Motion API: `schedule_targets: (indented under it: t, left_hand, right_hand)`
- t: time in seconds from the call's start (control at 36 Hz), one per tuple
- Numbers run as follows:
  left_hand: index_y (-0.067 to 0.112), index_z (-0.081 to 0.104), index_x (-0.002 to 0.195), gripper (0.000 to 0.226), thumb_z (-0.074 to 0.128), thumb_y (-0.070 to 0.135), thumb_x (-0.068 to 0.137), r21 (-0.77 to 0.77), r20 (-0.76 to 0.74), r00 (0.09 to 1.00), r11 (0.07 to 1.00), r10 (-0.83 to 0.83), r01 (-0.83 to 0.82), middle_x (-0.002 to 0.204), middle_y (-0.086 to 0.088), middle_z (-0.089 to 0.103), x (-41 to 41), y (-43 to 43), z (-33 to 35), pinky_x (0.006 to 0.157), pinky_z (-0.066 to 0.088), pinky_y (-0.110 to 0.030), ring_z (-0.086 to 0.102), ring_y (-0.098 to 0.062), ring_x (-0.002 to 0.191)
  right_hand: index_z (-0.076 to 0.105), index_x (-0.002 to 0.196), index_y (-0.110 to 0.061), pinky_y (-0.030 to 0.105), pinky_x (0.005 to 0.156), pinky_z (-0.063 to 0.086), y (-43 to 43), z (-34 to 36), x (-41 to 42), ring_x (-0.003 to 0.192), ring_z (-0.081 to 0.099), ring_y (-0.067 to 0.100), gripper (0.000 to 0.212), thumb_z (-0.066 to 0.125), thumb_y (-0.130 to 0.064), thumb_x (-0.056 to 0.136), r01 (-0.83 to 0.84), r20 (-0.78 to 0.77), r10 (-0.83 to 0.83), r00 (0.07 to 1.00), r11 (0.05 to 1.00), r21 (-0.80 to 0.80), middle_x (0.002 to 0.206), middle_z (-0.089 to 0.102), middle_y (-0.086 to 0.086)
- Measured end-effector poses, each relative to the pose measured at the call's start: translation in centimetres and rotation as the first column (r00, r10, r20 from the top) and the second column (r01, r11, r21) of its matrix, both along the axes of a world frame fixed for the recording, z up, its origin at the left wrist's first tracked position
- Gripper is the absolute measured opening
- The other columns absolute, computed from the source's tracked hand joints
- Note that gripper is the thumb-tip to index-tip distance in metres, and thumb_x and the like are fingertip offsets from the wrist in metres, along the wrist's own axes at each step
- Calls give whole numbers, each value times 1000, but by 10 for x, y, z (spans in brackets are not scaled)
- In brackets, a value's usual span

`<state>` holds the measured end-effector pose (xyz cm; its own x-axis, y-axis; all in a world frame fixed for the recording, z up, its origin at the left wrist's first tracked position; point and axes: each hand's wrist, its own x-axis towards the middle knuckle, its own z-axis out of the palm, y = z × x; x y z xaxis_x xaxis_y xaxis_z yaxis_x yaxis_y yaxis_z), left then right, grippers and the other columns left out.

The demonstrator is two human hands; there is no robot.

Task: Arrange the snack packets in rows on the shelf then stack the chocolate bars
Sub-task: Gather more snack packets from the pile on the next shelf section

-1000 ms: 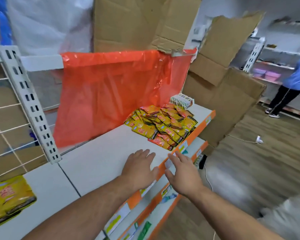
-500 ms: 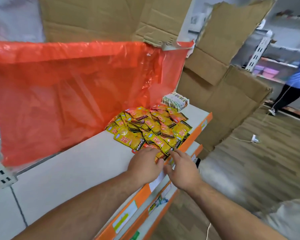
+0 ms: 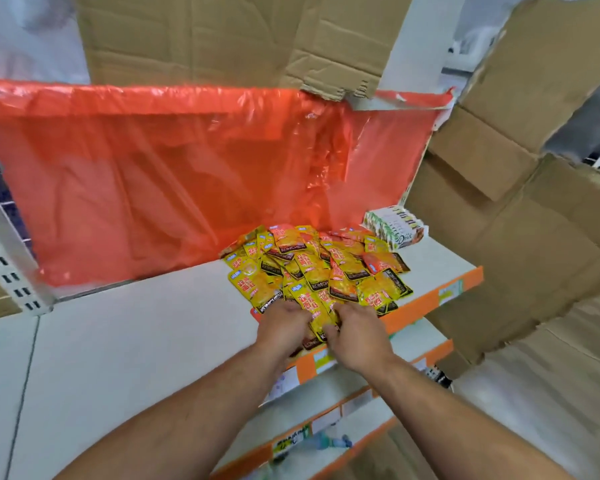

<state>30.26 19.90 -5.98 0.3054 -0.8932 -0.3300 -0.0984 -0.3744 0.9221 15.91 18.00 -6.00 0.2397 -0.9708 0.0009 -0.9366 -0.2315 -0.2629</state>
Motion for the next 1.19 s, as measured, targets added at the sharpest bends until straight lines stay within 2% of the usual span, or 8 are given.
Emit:
schedule_targets:
  t: [0.25, 0.56, 0.67, 0.78, 0.83, 0.89, 1.0, 1.19]
  left_hand:
    - [15, 56, 62, 17, 65, 9, 75, 120, -109, 980, 981, 168, -155, 55, -4, 53, -17, 0, 9, 44, 27, -20, 40, -17, 41]
    - [20, 42, 57, 33, 69, 6, 69, 19, -61, 960, 961, 275, -274, 53, 2, 41, -23, 11, 12, 55, 28, -31, 36, -19, 54]
    - [20, 44, 53, 27, 67, 6, 57, 12, -86, 932, 935, 353, -353, 56, -4, 43, -13, 15, 13, 57, 34, -35, 39, -19, 58]
    - [19, 46, 55, 27, 66, 1, 59, 5, -142, 898, 907, 417, -420, 53, 1, 48, -3, 30, 19, 56, 39, -31, 44, -19, 54]
    - [16, 55, 58, 23, 66, -4, 64, 5, -137, 885, 894, 444, -448, 55, 1, 58, 7, 41, 21, 55, 45, -30, 53, -19, 55]
    - [12, 65, 65, 14, 66, 4, 54, 4, -156, 865, 876, 477, -483, 67, -9, 70, 19, 52, 20, 64, 57, -40, 64, -24, 63]
    - [6, 68, 78, 31, 63, 9, 47, 3, -171, 838, 851, 518, -525, 83, -17, 74, 46, 77, 15, 76, 59, -52, 70, -31, 75]
    - [9, 69, 80, 20, 66, -8, 69, -20, -207, 811, 827, 546, -562, 80, -15, 72, 85, 129, 21, 71, 56, -41, 66, -25, 68]
  right_hand:
    - [63, 94, -10, 38, 81, 42, -19, -2, 2, 99, 54, 32, 24, 49, -30, 93, -120, 114, 120, 986, 993, -6, 96, 62, 14]
    - [52, 75, -24, 38, 66, 47, -18, 11, 5, 73, 59, 23, 19, 59, -25, 93, -142, 400, 90, 912, 985, 102, 76, 63, -3]
    - [56, 93, -23, 34, 72, 48, -15, 11, 15, 78, 58, 19, 11, 64, -30, 92, -146, 451, 60, 890, 977, 158, 85, 62, -6]
    - [50, 134, -12, 28, 79, 44, -13, 10, 30, 102, 61, 21, 54, 71, -33, 89, -155, 525, 16, 851, 963, 222, 125, 62, 3]
    - [50, 138, -11, 28, 81, 44, -8, 12, 40, 105, 62, 22, 61, 74, -34, 86, -169, 550, 1, 835, 952, 255, 128, 63, 4]
    - [61, 125, -13, 29, 83, 49, -3, 13, 52, 101, 66, 20, 51, 79, -31, 81, -195, 577, -7, 817, 938, 286, 117, 69, 2]
    - [69, 81, -17, 38, 75, 58, 15, 14, 79, 75, 70, 18, 15, 83, -20, 76, -281, 658, -8, 753, 900, 332, 78, 74, -4]
    - [57, 73, -21, 31, 64, 45, 53, 18, 124, 65, 57, 14, 26, 83, -16, 76, -340, 678, 41, 734, 886, 315, 66, 60, -8]
